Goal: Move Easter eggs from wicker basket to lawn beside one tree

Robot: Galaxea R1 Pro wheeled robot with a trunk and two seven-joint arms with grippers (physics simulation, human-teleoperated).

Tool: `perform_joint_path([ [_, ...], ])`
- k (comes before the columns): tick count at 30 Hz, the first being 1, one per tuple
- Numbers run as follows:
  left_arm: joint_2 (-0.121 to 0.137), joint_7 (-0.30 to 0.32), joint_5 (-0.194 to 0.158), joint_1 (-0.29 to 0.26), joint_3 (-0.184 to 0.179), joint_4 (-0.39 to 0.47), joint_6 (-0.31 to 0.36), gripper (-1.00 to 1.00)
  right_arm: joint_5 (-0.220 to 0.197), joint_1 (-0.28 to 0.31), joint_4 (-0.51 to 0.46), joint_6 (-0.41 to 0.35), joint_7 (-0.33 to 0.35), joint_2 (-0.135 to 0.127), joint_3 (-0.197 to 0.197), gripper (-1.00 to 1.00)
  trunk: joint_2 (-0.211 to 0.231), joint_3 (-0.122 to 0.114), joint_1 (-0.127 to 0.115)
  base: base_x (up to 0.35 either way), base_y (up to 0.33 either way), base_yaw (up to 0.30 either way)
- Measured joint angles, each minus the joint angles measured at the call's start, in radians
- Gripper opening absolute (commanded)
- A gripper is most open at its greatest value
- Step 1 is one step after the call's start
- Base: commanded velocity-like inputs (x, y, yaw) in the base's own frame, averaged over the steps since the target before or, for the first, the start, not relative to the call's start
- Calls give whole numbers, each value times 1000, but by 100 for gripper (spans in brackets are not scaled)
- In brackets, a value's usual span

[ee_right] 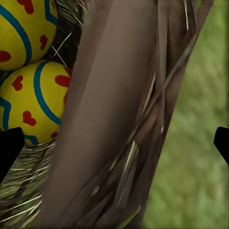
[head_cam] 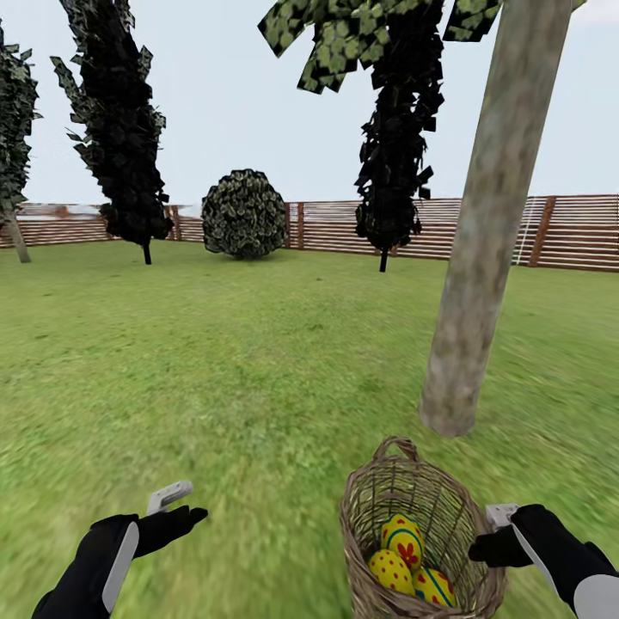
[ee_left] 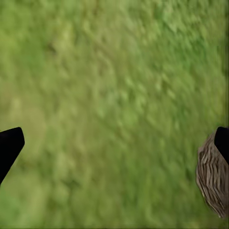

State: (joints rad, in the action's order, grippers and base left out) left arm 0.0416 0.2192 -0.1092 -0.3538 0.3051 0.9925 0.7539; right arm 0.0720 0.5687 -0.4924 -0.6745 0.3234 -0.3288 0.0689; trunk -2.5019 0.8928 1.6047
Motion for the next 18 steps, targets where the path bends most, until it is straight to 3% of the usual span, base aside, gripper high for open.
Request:
perform_joint_path([
  [10,0,0,0,0,-1,0,0,100,0,0,0,0,0,0,0,100,2,-39,-5,0,0,0],
  [18,1,-1,0,0,-1,-1,0,100,0,0,0,0,0,0,0,100,58,-64,-35,0,0,0],
])
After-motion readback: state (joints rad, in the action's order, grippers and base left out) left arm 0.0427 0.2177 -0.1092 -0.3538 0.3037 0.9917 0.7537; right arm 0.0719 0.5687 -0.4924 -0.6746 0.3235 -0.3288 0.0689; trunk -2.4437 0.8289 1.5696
